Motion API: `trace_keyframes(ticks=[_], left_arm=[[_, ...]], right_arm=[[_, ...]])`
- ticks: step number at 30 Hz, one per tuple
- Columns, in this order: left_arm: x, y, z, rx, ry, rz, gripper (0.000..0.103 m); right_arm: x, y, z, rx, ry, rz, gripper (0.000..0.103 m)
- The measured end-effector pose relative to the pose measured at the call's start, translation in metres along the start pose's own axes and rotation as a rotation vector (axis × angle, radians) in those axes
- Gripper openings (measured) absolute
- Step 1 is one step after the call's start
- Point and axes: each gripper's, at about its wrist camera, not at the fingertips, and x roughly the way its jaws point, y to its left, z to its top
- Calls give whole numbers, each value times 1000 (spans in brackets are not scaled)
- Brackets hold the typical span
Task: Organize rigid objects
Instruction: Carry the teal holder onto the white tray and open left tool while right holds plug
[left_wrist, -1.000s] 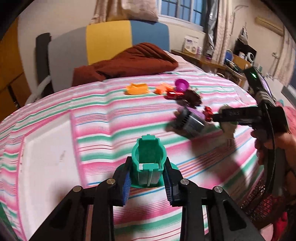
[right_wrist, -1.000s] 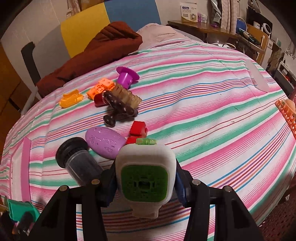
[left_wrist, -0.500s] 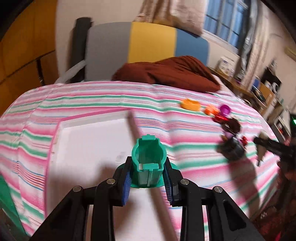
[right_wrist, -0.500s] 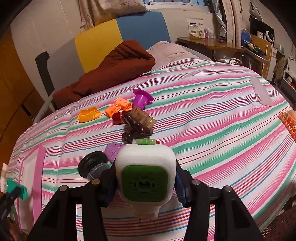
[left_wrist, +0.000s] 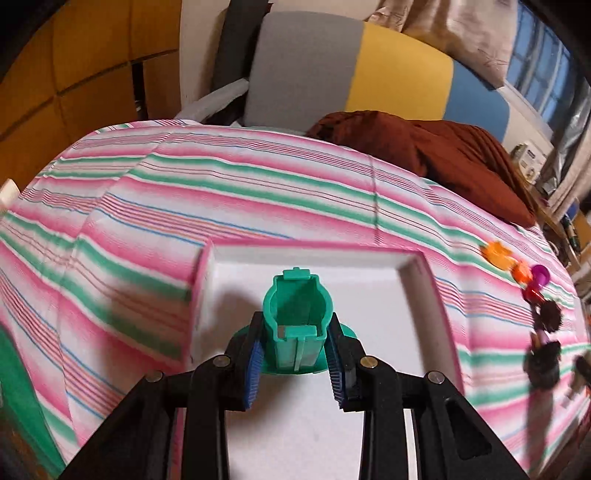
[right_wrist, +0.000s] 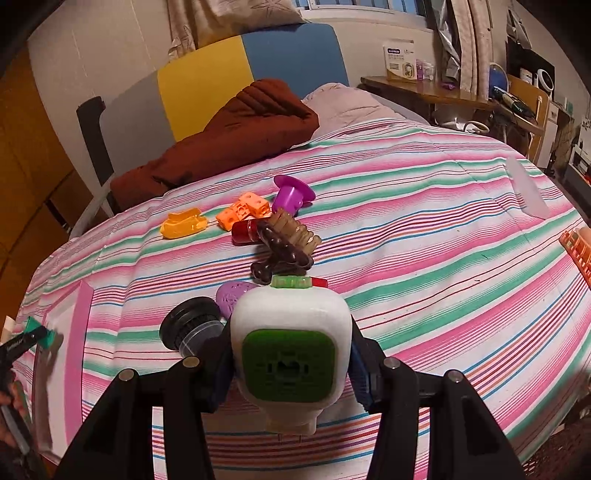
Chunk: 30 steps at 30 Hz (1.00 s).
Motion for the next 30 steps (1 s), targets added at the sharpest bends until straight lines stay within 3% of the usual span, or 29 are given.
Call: trace_keyframes(ticks=[9,10,14,18,23,30], left_arm=[[20,11,17,9,6,64,32],[21,14,17,2,2,60,34],[12,21,15,-37,-41,41,67],[-12,29,1,-95,-91,10,76],[-36,24,-35,-96,-120,-12,88],[-60,15,-79,-114,-104,-90,89]], right_arm=[[-1,1,0,-4,-1,1,52],[-1,1,0,-7,-1,0,52],[0,4,0,-19,-1,-8,52],[-1,4,-1,-20,-4,-11,52],[-2,7,-1,-35,-8,-17,52],[-15,33,-4,-143,-83,8,52]])
